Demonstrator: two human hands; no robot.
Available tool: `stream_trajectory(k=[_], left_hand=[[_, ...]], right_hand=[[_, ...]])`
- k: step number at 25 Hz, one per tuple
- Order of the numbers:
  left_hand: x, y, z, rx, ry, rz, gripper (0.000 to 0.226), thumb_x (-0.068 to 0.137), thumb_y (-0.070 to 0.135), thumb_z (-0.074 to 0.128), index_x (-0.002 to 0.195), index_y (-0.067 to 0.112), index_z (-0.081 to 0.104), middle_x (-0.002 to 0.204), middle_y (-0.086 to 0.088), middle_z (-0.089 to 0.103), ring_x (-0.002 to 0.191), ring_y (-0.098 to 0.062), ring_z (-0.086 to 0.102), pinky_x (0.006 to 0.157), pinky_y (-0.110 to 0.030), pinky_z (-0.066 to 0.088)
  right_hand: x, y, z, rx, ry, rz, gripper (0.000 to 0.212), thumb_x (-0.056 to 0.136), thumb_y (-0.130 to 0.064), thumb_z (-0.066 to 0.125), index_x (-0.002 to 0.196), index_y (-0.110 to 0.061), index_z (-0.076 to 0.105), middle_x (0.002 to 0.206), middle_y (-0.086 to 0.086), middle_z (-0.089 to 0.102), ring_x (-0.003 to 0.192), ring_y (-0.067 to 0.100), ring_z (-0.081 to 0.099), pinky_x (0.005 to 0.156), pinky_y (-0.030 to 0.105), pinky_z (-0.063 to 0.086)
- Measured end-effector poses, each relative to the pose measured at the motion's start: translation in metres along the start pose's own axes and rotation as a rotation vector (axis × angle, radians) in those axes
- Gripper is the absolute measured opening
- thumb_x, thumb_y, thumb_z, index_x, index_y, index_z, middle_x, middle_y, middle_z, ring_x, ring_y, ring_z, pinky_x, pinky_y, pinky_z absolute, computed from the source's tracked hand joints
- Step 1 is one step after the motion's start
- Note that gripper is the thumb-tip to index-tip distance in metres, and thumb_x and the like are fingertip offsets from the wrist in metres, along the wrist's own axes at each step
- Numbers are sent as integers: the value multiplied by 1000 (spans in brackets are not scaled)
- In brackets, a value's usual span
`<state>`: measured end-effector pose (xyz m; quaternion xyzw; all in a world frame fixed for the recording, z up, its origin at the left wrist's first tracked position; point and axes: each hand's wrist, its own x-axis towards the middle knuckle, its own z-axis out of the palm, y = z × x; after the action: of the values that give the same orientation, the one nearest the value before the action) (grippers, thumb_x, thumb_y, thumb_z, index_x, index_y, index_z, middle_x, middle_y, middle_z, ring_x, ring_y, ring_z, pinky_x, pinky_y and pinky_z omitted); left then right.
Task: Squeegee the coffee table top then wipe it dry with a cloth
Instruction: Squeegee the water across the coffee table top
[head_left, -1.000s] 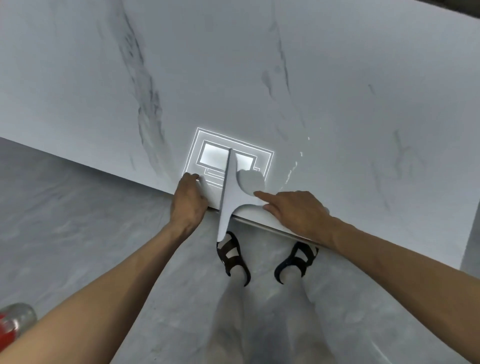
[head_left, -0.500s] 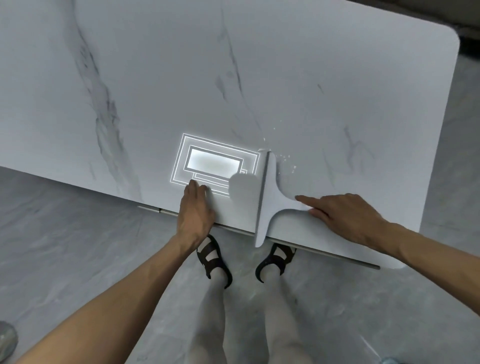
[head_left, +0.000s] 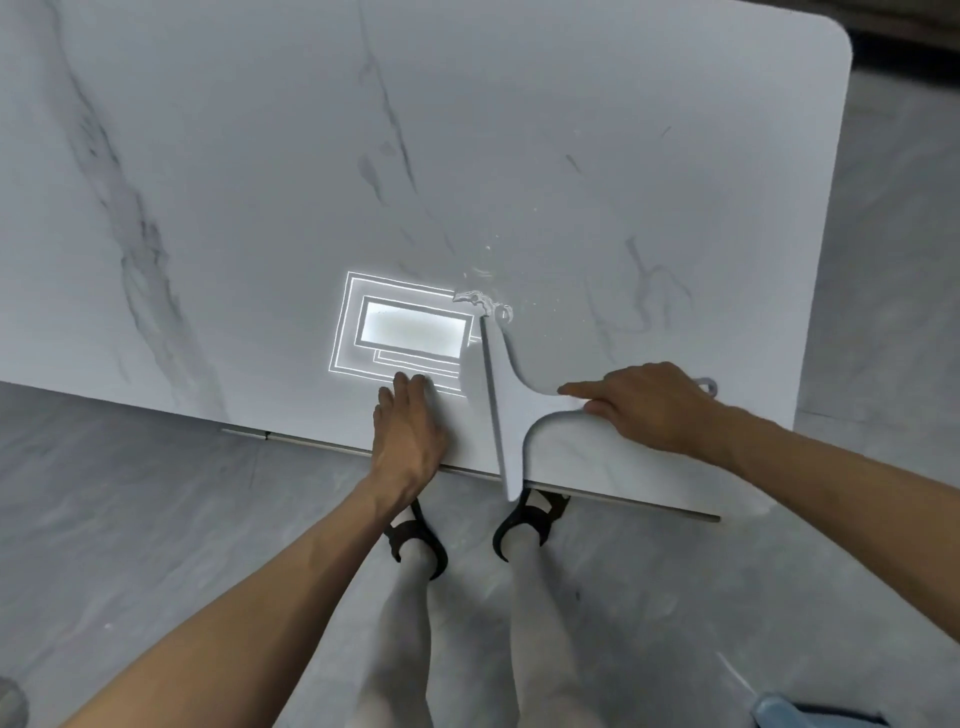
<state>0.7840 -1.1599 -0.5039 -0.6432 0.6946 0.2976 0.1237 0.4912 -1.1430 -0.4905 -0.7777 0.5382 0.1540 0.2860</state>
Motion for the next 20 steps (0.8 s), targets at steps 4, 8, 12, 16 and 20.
stream_trajectory(k=[4,8,12,16,20], left_hand=[[11,16,3,-73,-96,-124,53,87,8,51,138,8,37,141,-22,33,125,-40,41,101,-52,41],[10,12,-1,-75,6,-108,43,86,8,48,129,9,46,127,-14,51,110,-36,51,90,-44,47],[11,-2,-6,-256,117,-270,36,89,14,46,125,14,51,118,-9,64,106,-32,60,82,-36,46],[17,-32,-12,-455,172,-489,44,86,7,51,130,12,47,123,-11,61,107,-29,60,75,-29,41],[25,-66,-18,-463,191,-543,43,87,11,51,129,14,45,121,-11,62,105,-29,60,75,-30,41]], right_hand=[[-37,61,-21,-32,-32,164,38,100,-49,31,137,-56,39,117,-9,67,108,18,62,72,30,36],[-63,91,-50,-181,-31,202,40,98,-54,25,135,-59,37,114,-15,67,104,16,64,65,30,32],[-41,50,-58,-113,8,69,44,93,-60,20,133,-60,38,100,-16,67,96,13,65,62,29,30],[24,-39,-23,11,-57,-162,39,97,-58,33,133,-55,45,103,-6,70,96,18,65,66,28,29],[76,-100,1,-29,-92,-312,40,100,-52,34,138,-48,45,114,-1,69,98,21,64,67,27,27]])
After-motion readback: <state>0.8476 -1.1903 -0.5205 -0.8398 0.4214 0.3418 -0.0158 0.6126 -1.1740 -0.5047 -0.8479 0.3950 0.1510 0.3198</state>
